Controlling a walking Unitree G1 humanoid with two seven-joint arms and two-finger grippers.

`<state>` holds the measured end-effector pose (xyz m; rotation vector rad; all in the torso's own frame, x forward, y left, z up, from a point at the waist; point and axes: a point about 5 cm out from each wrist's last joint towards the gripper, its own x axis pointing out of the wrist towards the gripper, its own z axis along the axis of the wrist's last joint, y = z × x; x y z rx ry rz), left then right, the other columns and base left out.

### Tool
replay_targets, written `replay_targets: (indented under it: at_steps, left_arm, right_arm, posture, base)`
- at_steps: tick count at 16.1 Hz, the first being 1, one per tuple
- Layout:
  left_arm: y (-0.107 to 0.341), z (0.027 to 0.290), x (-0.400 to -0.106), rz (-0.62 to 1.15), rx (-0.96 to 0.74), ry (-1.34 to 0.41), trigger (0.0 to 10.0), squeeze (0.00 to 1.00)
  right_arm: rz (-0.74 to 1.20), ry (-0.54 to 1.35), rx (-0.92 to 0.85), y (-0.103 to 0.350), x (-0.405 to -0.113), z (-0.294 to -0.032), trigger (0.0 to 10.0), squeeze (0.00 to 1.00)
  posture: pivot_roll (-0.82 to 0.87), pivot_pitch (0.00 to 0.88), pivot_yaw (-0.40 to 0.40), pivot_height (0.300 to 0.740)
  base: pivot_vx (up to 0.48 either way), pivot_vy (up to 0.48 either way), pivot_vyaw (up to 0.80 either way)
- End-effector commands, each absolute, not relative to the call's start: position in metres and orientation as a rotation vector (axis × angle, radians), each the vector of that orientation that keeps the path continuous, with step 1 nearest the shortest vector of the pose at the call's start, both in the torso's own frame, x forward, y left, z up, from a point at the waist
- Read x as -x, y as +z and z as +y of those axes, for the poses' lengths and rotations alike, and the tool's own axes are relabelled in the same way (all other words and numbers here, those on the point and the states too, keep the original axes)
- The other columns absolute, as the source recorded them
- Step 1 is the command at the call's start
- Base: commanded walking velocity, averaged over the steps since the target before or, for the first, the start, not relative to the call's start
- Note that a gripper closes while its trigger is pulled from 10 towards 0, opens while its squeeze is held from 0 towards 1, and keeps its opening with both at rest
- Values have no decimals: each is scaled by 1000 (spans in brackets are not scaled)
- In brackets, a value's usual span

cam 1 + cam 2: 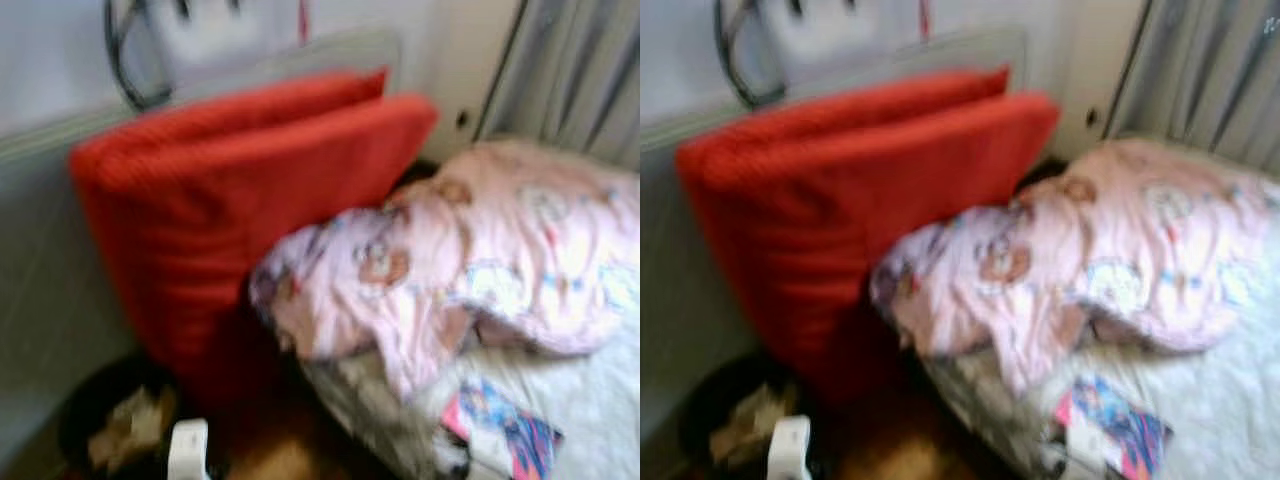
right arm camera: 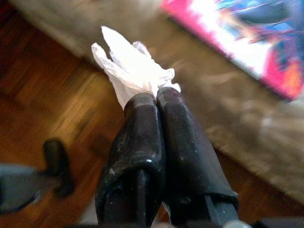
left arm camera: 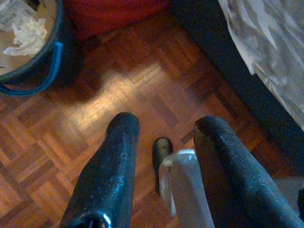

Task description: Clean up the room

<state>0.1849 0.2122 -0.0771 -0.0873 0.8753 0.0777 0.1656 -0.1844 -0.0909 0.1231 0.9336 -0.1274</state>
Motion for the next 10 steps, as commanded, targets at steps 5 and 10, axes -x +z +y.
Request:
replay_targets:
  at_steps: [5, 10]
  left_arm:
    - [-80, 218, -177, 905, 70, 85, 10000, 0]
    - [-80, 218, -178, 906, 69, 85, 10000, 0]
  right_arm:
    - [915, -123, -128, -88, -171, -185, 10000, 0]
    - [919, -117, -130, -89, -171, -183, 10000, 0]
  posture:
    - [-38, 0, 10, 740]
    - [-38, 0, 11, 740]
  base:
    - [0, 306, 0]
    - [0, 305, 0]
